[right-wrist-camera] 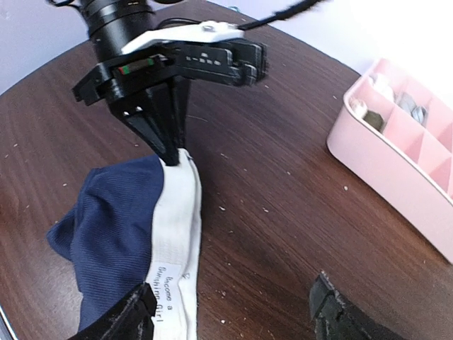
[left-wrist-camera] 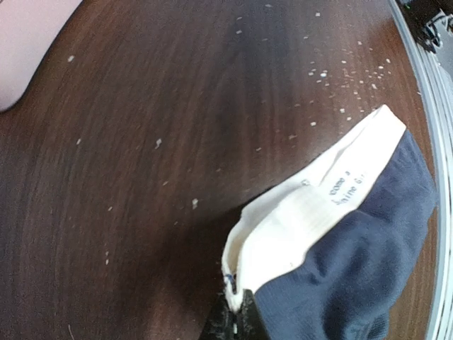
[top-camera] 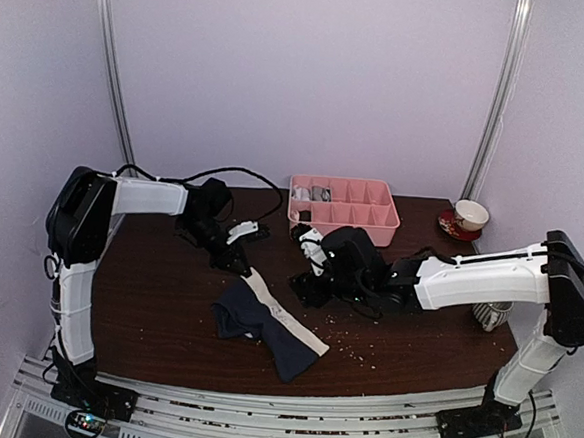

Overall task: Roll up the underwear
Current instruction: Pick up the underwear from the center of the board, then pass from the left arm to the right

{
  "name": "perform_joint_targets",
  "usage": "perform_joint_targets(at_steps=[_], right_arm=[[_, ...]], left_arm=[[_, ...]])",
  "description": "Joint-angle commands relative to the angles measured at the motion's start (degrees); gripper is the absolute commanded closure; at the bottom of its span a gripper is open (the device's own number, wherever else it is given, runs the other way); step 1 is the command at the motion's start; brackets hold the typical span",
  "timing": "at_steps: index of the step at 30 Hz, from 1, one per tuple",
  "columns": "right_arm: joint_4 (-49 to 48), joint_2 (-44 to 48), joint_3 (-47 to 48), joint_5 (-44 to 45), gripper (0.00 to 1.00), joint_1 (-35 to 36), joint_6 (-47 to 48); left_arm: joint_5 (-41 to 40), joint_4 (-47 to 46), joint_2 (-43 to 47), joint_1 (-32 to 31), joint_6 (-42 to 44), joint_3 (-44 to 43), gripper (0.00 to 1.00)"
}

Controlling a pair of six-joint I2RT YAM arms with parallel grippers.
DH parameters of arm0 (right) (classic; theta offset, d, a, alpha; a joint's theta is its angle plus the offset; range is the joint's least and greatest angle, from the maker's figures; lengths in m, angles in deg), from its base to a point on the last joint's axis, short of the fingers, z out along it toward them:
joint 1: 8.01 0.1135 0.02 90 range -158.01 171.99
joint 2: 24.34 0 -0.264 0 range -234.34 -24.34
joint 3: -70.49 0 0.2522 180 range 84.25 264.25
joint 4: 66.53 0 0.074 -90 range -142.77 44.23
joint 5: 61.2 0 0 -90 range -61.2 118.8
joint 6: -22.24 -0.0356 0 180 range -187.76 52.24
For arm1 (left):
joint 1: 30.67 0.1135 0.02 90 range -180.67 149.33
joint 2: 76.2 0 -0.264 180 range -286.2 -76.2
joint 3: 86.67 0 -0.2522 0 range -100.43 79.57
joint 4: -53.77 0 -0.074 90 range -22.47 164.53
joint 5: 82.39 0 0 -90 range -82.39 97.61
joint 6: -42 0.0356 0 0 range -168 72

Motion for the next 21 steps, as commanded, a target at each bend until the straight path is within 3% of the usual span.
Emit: perform_joint_targets(at_steps=[1, 5, 14, 21], right_arm=[[-9.14, 3.66, -2.35, -10.45, 0.2, 0.08, 12.31], [-10.09, 4.44, -3.78, -16.19, 0.18, -0.09, 17.91], [-20.83, 8.85, -12.79, -16.15, 0.19, 0.01, 21.11], [-22.43, 4.55, -11.83, -20.25, 0.21, 0.26, 23.04]], left_arm=[[-0.43, 2.77, 7.59, -5.17, 5.9, -0.44, 1.0], [-0.03, 2.76, 11.75, -8.22, 8.63, 2.03, 1.0], [2.41, 2.78, 18.36, -11.65, 12.22, 6.34, 1.0], [2.12, 3.44, 19.77, -14.15, 13.91, 7.13, 1.0]])
